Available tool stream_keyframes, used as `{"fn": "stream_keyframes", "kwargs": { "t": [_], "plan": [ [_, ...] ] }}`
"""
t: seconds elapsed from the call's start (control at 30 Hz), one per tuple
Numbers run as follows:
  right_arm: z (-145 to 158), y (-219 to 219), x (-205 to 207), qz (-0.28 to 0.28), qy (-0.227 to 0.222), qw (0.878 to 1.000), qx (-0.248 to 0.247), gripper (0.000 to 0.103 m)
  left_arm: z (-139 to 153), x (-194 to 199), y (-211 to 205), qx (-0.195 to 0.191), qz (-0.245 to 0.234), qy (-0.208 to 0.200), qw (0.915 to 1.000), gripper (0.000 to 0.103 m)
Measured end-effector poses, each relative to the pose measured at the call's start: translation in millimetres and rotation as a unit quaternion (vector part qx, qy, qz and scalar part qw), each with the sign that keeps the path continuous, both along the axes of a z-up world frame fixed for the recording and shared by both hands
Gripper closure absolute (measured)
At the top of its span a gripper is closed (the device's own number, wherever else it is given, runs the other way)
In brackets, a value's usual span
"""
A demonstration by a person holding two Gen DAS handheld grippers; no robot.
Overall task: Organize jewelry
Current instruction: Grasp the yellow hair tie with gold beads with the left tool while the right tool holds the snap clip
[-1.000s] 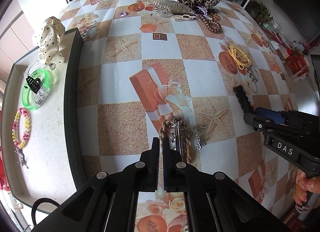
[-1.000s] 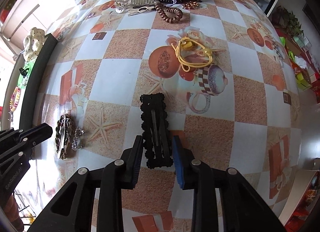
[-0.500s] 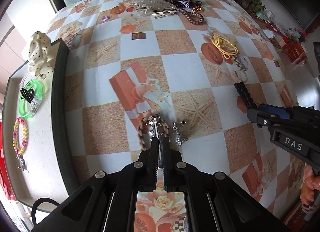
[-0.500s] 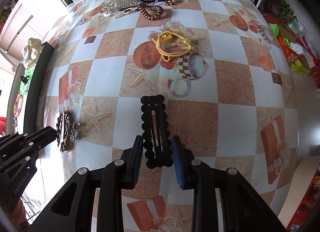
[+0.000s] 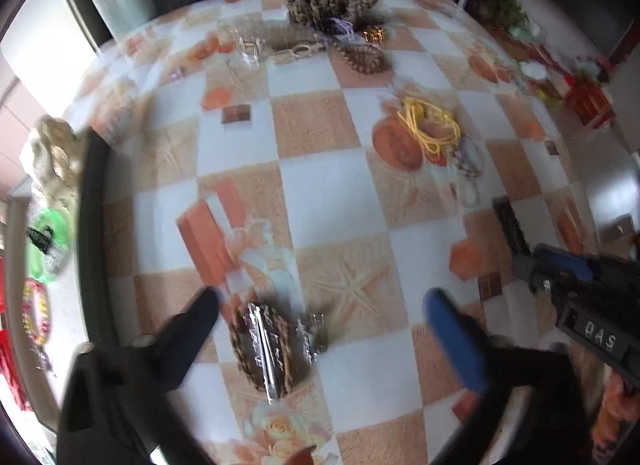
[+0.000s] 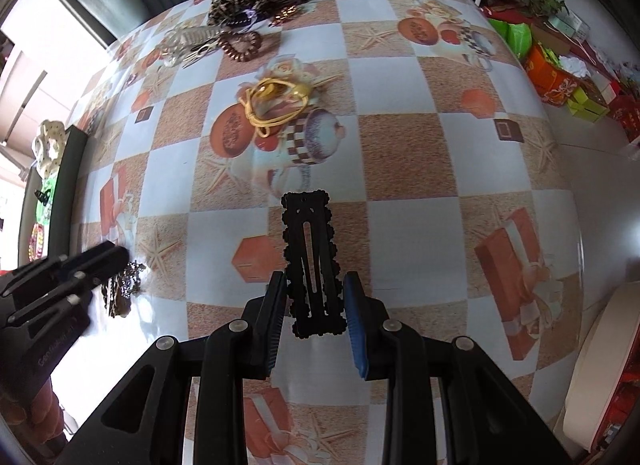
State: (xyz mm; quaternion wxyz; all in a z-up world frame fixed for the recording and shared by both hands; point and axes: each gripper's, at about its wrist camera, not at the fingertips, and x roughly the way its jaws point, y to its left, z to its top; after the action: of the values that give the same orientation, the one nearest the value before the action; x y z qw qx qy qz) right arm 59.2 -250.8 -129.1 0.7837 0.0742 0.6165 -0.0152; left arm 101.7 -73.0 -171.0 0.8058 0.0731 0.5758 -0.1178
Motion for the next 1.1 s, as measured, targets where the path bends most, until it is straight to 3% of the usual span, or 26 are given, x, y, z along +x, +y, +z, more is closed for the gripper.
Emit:
{"fn": "stream_keyframes", "kwargs": {
  "t": [0.23, 0.5, 0.8, 0.9, 1.0, 1.07, 1.1],
  "plan": [
    [6.0, -24.8, -1.5, -0.026, -0.007, 1.0, 0.008, 0.071, -2.2, 34.2, -41.4, 0.012, -0.012, -0.024, 0.9996, 0.0],
    [8.1, -47.0, -3.3, -0.046, -0.012, 0.999, 0.013, 0.071, -16.6, 70.6, -86.6, -0.017, -0.023, -0.008, 0.9996, 0.0],
    [2.8, -67.0, -6.8, -0.063, -0.01, 0.998, 0.021, 0.071, -32.9, 96.3, -120.7, -0.004, -0.031, -0.015, 0.9994, 0.0],
    [1.6, -71.1, -6.9, -0.067, -0.01, 0.997, 0.022, 0.071, -41.3, 101.4, -129.2, 0.011, -0.036, -0.008, 0.9992, 0.016],
    [1.3, -74.0, -6.8, -0.069, -0.011, 0.997, 0.023, 0.071, -43.2, 100.2, -129.6, 0.008, -0.037, -0.009, 0.9992, 0.02],
    [1.2, -74.9, -6.0, -0.07, -0.012, 0.997, 0.022, 0.071, -41.1, 97.9, -130.5, 0.005, -0.045, -0.013, 0.9989, 0.031],
    [1.1, -75.1, -5.7, -0.07, -0.012, 0.997, 0.022, 0.071, -39.5, 96.6, -131.6, 0.003, -0.052, -0.017, 0.9985, 0.046]
  ]
}}
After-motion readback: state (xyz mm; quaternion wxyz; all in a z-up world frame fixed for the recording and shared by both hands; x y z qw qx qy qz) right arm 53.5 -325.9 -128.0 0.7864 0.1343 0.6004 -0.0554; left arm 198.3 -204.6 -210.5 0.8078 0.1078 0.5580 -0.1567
